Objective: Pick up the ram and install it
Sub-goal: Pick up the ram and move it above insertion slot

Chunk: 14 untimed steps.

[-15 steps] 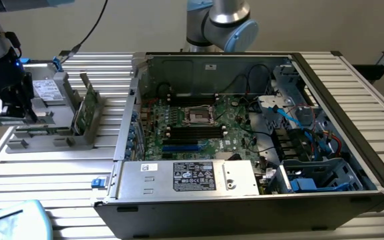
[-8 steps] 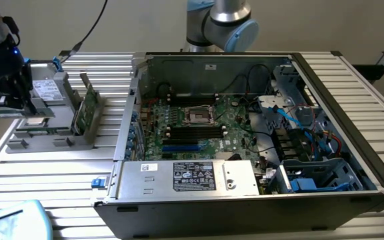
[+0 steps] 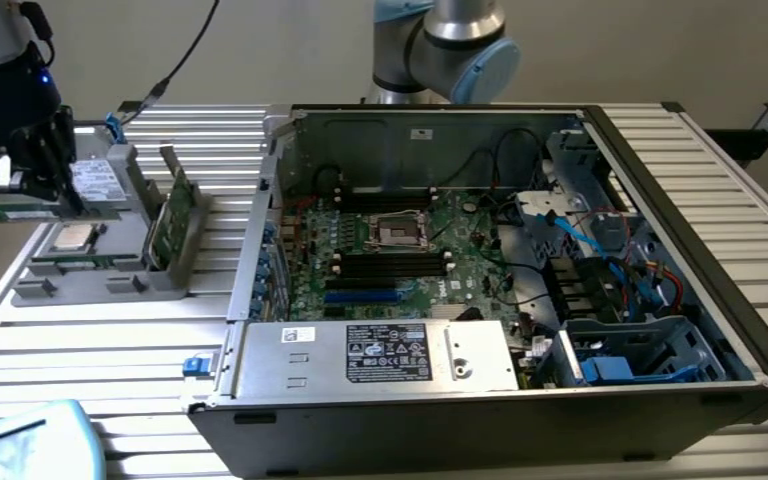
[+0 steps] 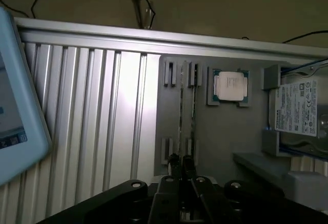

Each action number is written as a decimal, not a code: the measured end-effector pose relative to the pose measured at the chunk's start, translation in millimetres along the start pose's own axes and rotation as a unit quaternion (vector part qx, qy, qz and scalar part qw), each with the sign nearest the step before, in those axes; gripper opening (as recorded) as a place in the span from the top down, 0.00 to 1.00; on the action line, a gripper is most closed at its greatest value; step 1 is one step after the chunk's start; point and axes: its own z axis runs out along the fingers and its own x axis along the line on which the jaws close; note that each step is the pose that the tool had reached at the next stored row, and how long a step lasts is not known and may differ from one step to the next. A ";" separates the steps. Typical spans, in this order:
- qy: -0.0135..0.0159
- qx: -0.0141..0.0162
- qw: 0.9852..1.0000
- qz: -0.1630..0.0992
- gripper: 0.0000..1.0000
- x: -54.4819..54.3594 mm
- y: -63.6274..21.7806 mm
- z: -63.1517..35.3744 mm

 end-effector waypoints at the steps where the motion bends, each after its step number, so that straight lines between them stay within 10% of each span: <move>1: 0.000 -0.001 1.000 0.000 0.87 0.1 -3.1 -2.3; 9: 0.000 -0.006 1.000 0.000 0.87 0.7 -28.4 -29.7; 14: -0.001 -0.015 1.000 0.001 0.87 1.0 -41.3 -45.2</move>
